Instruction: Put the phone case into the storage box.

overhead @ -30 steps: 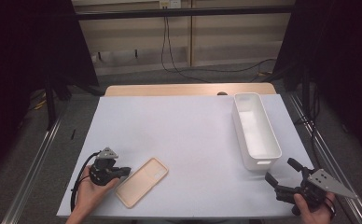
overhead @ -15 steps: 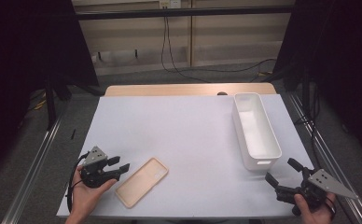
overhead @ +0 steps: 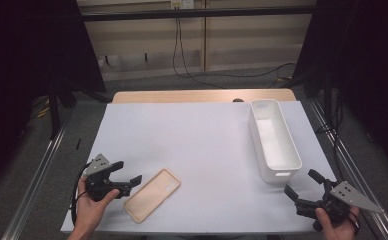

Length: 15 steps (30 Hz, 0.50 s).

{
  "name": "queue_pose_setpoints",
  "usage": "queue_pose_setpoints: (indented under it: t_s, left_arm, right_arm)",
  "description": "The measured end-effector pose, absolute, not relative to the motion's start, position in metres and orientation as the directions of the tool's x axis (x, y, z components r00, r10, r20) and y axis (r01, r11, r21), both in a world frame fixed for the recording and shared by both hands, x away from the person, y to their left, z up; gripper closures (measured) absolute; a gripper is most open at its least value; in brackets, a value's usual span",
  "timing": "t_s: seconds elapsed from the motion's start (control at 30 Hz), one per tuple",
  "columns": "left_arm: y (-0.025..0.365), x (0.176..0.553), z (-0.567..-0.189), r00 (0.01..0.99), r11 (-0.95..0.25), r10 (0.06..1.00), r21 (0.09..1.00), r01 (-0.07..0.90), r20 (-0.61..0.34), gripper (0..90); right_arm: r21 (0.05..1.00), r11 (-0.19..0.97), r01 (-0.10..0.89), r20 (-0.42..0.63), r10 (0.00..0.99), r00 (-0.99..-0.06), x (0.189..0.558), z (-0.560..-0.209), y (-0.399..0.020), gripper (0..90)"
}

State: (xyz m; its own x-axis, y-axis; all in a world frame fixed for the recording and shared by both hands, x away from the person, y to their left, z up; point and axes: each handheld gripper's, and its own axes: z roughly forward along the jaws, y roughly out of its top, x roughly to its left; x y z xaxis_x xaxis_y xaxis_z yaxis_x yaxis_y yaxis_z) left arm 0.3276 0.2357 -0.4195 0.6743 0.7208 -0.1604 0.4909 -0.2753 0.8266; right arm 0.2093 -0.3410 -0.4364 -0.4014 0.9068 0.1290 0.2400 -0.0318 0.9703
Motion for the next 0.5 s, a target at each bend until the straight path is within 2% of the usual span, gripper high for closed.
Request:
queue_pose_setpoints:
  t_s: [0.33, 0.5]
  left_arm:
    - [0.212, 0.342, -0.413, 0.710, -0.354, 0.688, 0.786, 0.508, -0.149, 5.5]
    - [0.201, 0.341, -0.416, 0.754, -0.436, 0.641, 0.739, 0.513, -0.146, 4.4]
  right_arm:
    - [0.970, -0.030, 0.240, 0.129, 0.904, -0.408, 0.210, -0.437, -0.340, 0.4]
    - [0.970, -0.029, 0.241, 0.129, 0.904, -0.407, 0.210, -0.437, -0.341, 0.4]
